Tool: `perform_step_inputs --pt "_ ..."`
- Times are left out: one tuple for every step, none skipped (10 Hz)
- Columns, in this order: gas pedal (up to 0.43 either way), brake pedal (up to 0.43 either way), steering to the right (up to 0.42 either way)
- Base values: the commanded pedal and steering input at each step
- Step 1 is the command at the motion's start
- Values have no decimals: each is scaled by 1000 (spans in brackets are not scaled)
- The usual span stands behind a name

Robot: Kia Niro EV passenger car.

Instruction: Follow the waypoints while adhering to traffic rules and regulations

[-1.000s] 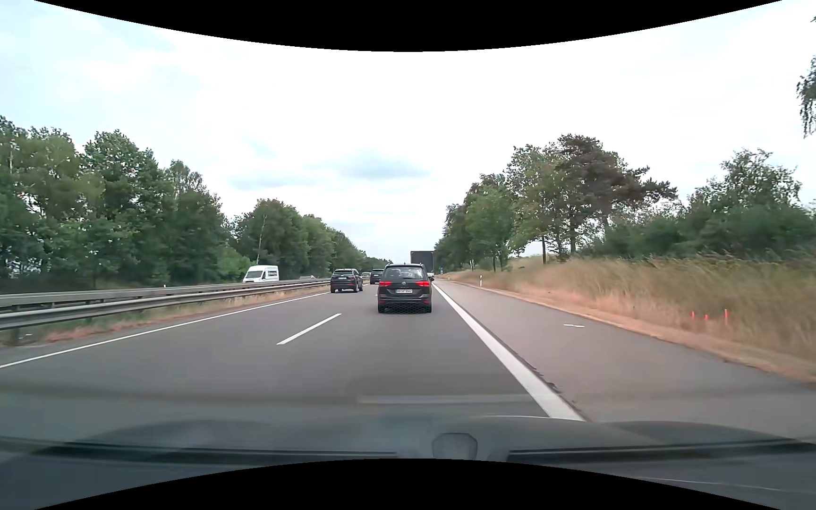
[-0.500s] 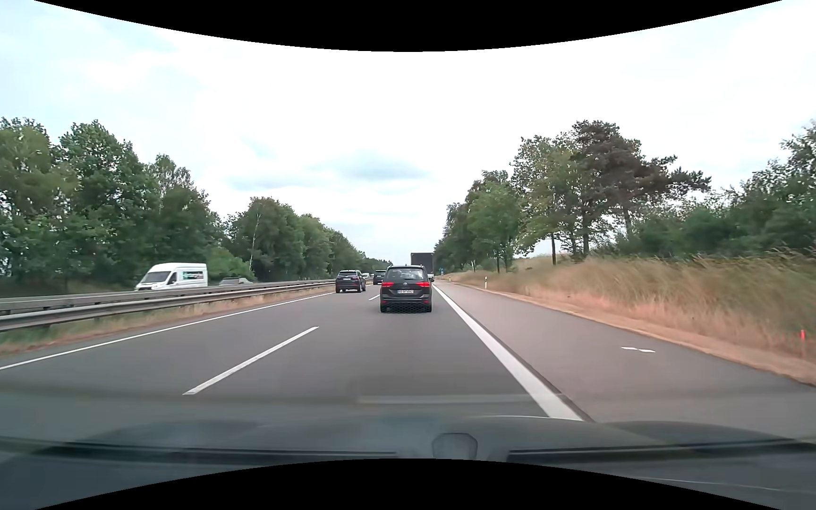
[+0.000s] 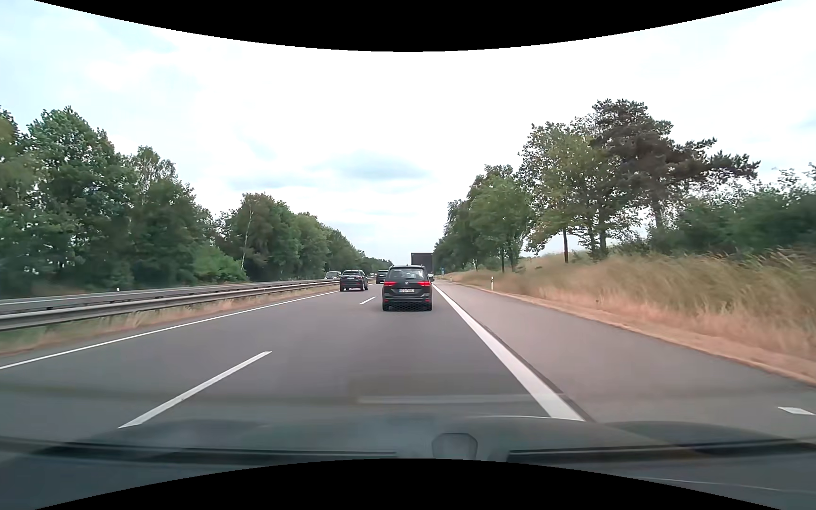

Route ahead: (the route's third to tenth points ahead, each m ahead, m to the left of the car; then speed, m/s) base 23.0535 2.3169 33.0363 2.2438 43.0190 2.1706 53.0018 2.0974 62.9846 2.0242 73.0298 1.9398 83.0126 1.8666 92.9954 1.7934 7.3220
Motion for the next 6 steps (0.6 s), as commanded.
perform_step_inputs --pt "220 0 -1" --pt "220 0 -1" --pt "220 0 -1" --pt "220 0 -1" --pt "220 0 -1" --pt "220 0 -1"
